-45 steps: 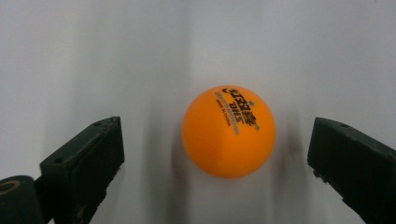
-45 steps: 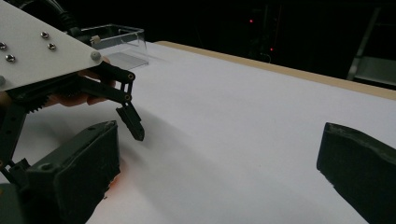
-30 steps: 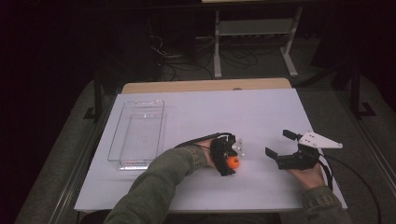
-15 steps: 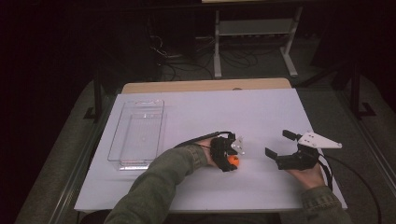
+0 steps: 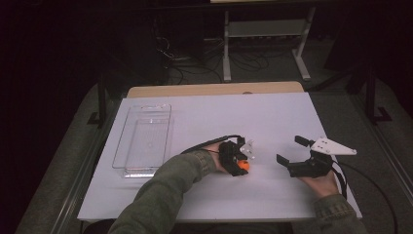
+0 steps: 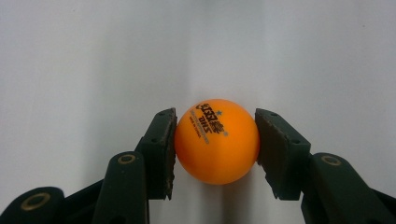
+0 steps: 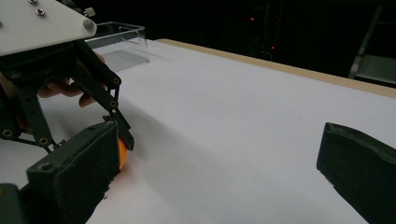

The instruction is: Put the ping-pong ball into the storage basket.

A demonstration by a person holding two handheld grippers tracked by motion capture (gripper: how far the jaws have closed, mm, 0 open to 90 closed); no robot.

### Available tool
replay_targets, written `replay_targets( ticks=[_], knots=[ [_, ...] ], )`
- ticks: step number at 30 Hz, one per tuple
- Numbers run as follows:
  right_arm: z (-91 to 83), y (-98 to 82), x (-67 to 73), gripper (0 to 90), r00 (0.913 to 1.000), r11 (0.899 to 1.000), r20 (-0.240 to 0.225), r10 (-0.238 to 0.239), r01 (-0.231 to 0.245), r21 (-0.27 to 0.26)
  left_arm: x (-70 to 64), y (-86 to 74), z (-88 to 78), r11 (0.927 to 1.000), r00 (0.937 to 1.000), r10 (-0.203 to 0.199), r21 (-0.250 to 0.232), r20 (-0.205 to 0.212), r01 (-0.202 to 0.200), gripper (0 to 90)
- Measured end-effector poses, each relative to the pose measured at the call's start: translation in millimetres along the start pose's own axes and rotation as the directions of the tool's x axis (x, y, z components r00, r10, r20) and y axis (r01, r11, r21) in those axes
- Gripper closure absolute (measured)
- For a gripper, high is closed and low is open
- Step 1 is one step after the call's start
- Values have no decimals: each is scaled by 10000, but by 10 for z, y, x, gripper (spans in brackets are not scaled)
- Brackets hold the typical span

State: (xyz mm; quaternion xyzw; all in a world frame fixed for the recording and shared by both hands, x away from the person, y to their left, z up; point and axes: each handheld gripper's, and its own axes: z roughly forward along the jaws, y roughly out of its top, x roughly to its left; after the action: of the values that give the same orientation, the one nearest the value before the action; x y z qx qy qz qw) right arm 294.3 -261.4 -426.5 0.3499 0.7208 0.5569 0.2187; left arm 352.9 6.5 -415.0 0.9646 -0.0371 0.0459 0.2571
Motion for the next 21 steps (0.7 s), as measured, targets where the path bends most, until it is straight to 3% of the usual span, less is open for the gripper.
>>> replay_targets(
  ticks=[21],
  knots=[
    [4, -1, 6, 0, 10000, 10000, 17, -24, 24, 47, 12, -21, -327, 9996, 9994, -143, -233, -300, 136, 501]
  ],
)
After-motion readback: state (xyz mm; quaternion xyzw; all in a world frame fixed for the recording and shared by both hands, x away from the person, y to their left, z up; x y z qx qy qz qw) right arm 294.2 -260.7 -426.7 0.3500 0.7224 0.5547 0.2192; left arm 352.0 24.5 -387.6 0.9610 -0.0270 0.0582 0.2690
